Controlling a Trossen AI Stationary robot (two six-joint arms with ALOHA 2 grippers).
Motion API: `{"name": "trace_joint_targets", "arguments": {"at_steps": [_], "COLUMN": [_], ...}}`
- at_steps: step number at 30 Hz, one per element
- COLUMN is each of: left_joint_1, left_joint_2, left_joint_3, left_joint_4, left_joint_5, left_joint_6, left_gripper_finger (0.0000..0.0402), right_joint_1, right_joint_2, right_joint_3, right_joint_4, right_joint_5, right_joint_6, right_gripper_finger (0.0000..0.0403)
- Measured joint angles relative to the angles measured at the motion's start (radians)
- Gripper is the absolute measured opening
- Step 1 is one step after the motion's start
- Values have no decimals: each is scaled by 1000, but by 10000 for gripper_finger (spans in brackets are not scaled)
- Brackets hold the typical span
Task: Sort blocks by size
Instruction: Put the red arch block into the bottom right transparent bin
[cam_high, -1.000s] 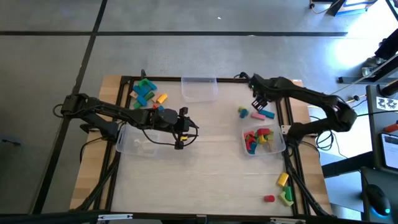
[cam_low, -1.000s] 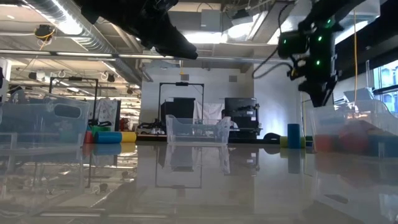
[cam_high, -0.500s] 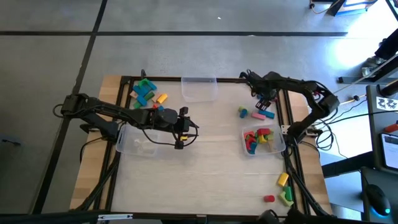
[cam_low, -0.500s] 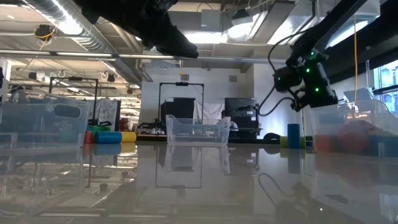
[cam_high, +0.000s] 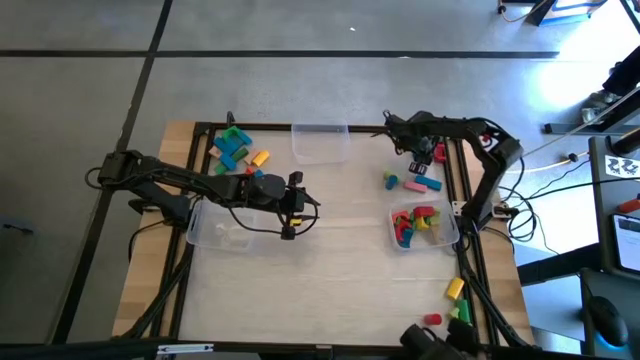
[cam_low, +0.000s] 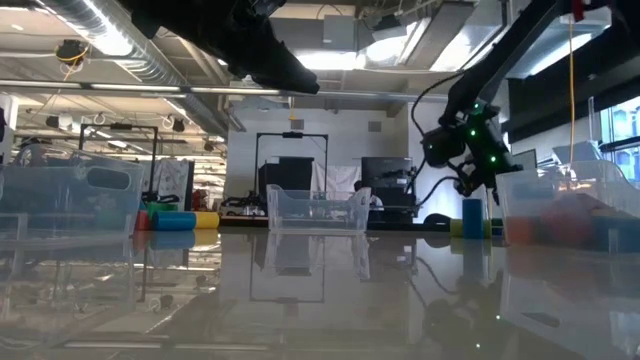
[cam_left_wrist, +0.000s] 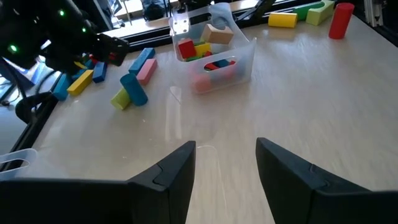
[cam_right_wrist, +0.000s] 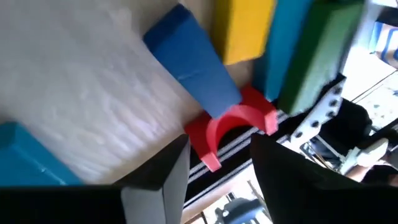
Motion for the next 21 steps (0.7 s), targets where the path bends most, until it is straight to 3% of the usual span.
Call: {"name": "trace_joint_targets", "arguments": {"at_steps": [8,21], "left_joint_1": [0,0], "left_joint_2": [0,0], "left_joint_3": [0,0], "left_joint_4": [-5,-7], "left_joint_5": [0,0], "left_joint_6": [-2,-5], "left_gripper_finger": [164,164], "right_joint_1": [-50,-57], "right_joint_2": [105,172], "right_joint_3": [19,22], "right_joint_4": [-65,-47], "right_joint_5": [26,40], "right_joint_6": [-17,-75], "right_gripper_finger": [170,170]}}
